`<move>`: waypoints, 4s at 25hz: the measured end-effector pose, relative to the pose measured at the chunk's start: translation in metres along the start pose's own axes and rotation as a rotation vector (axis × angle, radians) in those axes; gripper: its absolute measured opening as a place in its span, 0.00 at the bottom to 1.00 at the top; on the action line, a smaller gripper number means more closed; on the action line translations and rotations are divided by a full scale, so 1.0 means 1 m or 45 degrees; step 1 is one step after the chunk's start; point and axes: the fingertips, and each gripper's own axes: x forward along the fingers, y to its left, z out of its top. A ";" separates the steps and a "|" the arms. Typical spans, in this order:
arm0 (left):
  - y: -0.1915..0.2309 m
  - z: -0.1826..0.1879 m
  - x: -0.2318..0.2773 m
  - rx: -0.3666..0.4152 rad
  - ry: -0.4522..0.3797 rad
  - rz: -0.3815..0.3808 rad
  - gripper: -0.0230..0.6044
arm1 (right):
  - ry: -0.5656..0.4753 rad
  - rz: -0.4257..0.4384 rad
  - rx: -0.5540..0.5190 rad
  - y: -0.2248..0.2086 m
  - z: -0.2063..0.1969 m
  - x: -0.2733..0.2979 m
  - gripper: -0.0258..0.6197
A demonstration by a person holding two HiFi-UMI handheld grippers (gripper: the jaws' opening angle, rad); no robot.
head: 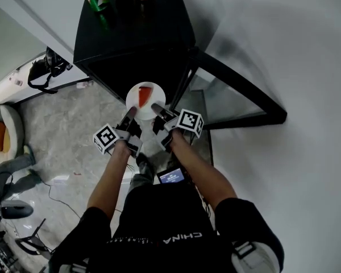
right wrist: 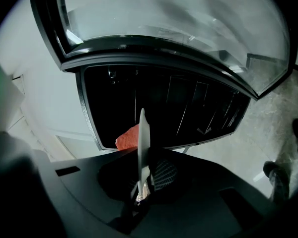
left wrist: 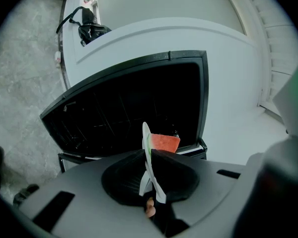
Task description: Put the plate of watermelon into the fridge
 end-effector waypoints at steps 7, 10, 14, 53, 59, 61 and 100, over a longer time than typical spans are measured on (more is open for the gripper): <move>-0.004 -0.002 0.000 0.057 0.018 -0.034 0.10 | -0.068 0.018 -0.039 0.003 -0.002 -0.006 0.09; -0.004 -0.001 0.001 0.069 0.025 -0.067 0.10 | -0.095 0.035 -0.048 0.000 -0.002 -0.003 0.09; 0.009 0.005 0.006 0.054 0.004 -0.099 0.11 | -0.138 0.036 -0.038 -0.013 0.002 0.006 0.09; 0.039 -0.004 0.024 -0.109 0.012 -0.051 0.09 | -0.095 -0.111 -0.312 -0.019 -0.008 0.019 0.22; 0.055 0.018 0.050 -0.141 -0.084 -0.004 0.08 | -0.095 -0.219 -0.500 -0.031 0.016 0.023 0.23; 0.052 0.021 0.052 -0.125 -0.105 -0.002 0.08 | -0.068 -0.280 -0.642 -0.031 0.013 0.018 0.23; 0.041 -0.004 0.049 0.897 0.484 0.350 0.29 | -0.019 -0.522 -1.132 -0.023 0.039 0.036 0.15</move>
